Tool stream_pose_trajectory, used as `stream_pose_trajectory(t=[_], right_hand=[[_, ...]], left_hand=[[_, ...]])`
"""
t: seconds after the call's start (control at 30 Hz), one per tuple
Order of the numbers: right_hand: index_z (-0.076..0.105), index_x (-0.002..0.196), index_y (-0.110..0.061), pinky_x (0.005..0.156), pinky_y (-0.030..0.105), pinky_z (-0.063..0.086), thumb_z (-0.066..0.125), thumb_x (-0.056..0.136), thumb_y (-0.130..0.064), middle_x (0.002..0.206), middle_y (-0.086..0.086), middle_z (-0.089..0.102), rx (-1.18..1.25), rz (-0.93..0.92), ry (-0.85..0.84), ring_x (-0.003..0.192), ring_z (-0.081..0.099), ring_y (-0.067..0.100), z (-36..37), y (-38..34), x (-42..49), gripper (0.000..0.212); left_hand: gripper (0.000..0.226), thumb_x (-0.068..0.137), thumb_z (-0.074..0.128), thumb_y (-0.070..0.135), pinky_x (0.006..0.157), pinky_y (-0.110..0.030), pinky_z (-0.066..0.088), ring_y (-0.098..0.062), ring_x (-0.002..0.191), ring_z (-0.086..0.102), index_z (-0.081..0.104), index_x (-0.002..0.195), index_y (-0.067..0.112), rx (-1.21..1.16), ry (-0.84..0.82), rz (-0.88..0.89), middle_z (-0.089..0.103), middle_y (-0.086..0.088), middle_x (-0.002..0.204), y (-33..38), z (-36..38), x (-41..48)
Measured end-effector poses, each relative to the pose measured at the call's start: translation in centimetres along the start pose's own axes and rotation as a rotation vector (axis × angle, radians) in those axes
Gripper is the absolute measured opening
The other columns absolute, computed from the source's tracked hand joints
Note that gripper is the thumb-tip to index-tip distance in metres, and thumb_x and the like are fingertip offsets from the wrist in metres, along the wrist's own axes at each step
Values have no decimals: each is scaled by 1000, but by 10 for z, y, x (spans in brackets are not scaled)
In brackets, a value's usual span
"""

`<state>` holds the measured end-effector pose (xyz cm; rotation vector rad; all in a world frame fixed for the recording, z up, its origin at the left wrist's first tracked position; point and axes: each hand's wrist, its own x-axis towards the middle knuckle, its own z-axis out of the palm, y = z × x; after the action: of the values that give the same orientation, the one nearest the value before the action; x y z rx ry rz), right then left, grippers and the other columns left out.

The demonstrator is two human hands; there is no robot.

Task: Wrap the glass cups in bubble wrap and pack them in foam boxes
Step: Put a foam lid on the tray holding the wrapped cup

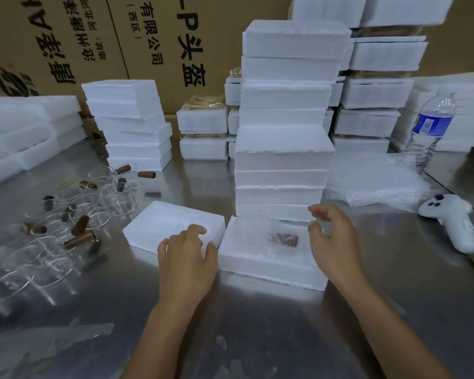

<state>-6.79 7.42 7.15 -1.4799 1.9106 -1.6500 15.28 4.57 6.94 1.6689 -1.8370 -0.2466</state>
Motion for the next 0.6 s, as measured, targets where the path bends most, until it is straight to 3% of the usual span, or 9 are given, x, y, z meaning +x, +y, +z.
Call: stream_pose_trajectory(t=[0.17, 0.27, 0.33, 0.43, 0.53, 0.6], right_hand=[[56, 101, -23, 81, 20, 38, 49, 89, 2, 104, -3, 59, 77, 77, 24, 98, 54, 11, -3, 1, 2, 28], [56, 101, -23, 75, 10, 38, 48, 90, 2, 102, -6, 59, 89, 75, 33, 97, 54, 9, -5, 0, 1, 28], [57, 100, -23, 71, 1, 37, 49, 89, 2, 100, -7, 59, 101, 60, 43, 94, 55, 6, -4, -2, 1, 29], [58, 96, -25, 68, -2, 36, 52, 89, 0, 95, -13, 60, 160, 28, 82, 89, 55, -5, -5, -8, 0, 26], [58, 96, -32, 74, 1, 38, 57, 91, -13, 91, -16, 62, 286, -5, 111, 87, 55, -8, -6, -15, -1, 20], [57, 102, -34, 79, 8, 44, 56, 92, -22, 96, -11, 65, 470, 5, 85, 91, 61, 1, -9, -20, 0, 15]], left_hand=[[17, 94, 53, 22, 106, -42, 29, -24, 98, 60, 63, 107, 16, 52, 62, 34, 69, -3, 99, 4, -14, -3], [12, 92, 57, 15, 91, -47, 44, -30, 86, 63, 66, 99, 12, -61, 251, 110, 70, -6, 88, 10, -35, -2], [9, 92, 58, 17, 75, -37, 51, -20, 79, 62, 66, 95, 18, -247, 403, 140, 69, 1, 84, 16, -58, -2], [10, 89, 56, 28, 65, -8, 46, 6, 77, 61, 65, 90, 33, -622, 495, 182, 68, 22, 82, 30, -93, -3], [17, 89, 57, 33, 60, -17, 51, -6, 74, 64, 70, 95, 23, -1107, 454, 153, 73, 9, 87, 40, -109, 0], [18, 94, 55, 26, 66, -22, 53, -12, 81, 65, 68, 99, 15, -1342, 294, 86, 72, 1, 94, 45, -105, 6]])
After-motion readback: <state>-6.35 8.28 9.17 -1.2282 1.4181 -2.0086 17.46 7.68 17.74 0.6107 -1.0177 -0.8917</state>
